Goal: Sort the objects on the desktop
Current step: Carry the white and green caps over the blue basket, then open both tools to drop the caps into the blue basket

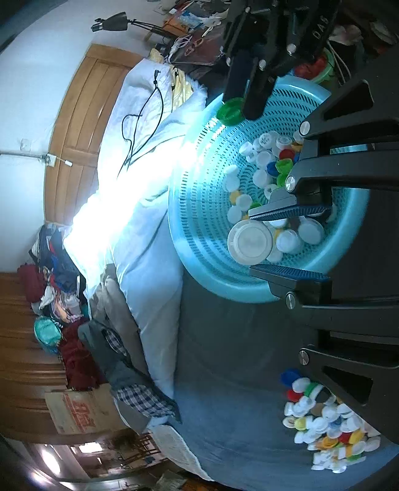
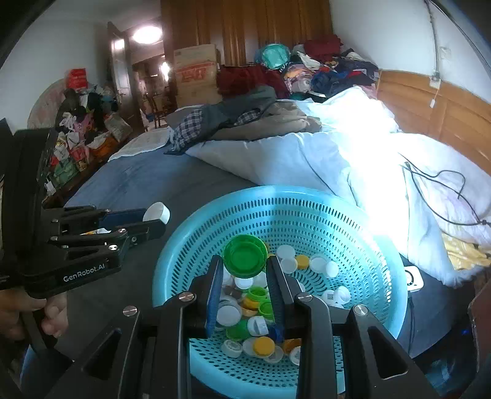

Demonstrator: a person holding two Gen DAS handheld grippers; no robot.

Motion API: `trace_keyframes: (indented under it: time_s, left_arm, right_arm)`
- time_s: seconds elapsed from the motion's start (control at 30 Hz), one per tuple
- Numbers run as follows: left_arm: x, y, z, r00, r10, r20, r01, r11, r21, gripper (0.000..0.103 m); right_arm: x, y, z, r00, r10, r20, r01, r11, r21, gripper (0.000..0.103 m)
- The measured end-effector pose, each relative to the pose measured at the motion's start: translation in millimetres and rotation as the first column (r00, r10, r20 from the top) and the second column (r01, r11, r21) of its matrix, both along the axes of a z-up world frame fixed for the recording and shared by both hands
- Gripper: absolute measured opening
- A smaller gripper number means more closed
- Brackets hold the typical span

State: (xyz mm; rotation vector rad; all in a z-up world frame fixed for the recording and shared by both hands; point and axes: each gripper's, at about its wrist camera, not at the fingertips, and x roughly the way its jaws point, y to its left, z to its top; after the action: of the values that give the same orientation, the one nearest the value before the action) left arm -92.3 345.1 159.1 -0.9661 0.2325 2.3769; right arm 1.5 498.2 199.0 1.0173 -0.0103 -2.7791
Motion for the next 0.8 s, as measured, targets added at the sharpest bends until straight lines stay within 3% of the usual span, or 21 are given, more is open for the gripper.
trace_keyframes:
  time_s: [0.8]
  left_arm:
    - [4.5,23.9,3.3,0.999,-0.033,-0.012,0.033,0.999,-0.004,0.026]
  right_arm:
    - [-2.2,15.9,-7.1,1.0,-0.029,0.001,0.029,1.0,-0.013,0.032]
